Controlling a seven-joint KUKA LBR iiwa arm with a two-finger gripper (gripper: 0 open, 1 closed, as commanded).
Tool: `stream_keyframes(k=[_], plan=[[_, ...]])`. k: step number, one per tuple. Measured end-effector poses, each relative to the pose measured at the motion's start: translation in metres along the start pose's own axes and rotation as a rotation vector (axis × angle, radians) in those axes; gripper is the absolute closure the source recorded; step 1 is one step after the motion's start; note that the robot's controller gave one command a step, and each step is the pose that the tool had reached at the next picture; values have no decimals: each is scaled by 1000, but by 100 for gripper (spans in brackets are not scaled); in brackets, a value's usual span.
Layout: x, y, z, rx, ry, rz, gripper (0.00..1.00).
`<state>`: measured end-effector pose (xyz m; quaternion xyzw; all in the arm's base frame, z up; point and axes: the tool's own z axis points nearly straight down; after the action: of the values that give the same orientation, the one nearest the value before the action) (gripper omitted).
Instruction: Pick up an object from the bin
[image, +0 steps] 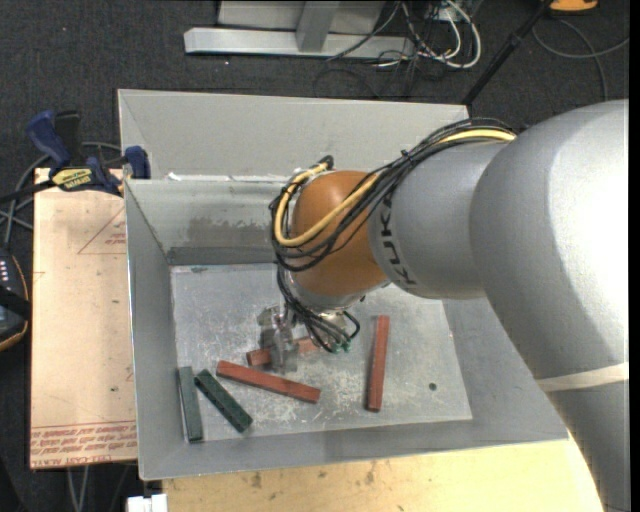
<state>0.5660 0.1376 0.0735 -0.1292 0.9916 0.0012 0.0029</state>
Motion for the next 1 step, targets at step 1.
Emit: stream_keyframes(k=[1], plan=[[2,0,2,0,5,0,0]])
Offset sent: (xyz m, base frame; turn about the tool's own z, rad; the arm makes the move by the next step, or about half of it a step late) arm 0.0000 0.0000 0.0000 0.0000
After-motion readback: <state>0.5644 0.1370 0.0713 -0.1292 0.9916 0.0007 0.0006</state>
